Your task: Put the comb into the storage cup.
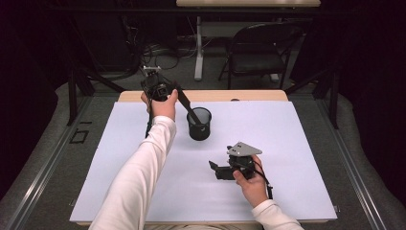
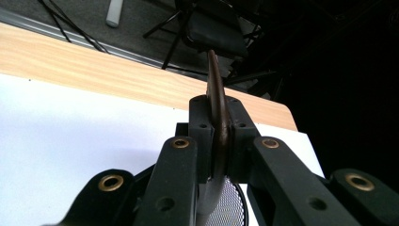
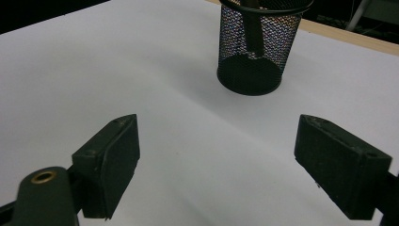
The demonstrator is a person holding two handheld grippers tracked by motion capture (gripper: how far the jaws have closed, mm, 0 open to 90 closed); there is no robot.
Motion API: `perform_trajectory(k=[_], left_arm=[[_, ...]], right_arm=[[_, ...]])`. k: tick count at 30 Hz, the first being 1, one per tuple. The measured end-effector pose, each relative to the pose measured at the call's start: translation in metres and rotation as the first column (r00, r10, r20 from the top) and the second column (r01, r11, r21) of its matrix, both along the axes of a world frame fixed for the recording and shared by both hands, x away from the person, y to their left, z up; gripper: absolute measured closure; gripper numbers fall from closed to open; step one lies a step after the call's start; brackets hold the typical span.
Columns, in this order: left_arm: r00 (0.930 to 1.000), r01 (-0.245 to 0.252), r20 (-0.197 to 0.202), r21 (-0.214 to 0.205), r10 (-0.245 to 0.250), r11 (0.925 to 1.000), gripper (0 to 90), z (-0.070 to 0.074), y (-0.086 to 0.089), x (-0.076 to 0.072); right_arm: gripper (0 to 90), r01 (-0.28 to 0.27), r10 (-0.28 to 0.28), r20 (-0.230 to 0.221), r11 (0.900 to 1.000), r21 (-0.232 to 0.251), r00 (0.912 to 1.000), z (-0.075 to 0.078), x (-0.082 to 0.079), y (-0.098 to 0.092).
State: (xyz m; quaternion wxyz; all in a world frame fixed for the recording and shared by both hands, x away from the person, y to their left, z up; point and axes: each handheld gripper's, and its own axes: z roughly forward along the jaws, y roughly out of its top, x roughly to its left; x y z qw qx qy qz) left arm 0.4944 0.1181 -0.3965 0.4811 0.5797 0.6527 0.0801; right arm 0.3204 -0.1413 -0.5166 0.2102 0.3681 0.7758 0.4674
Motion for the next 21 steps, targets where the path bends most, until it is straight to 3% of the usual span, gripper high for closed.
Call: perform_trajectory(k=[21], left_arm=[[0.9999,0.007,-0.012,-0.014,-0.007,0.9999,83.9,-0.019,-0.006,0.0]], right_arm=[[14.5,-0.001,0.001,-0.004,1.0,-0.004,1.0,0.0,0.0,0.0]])
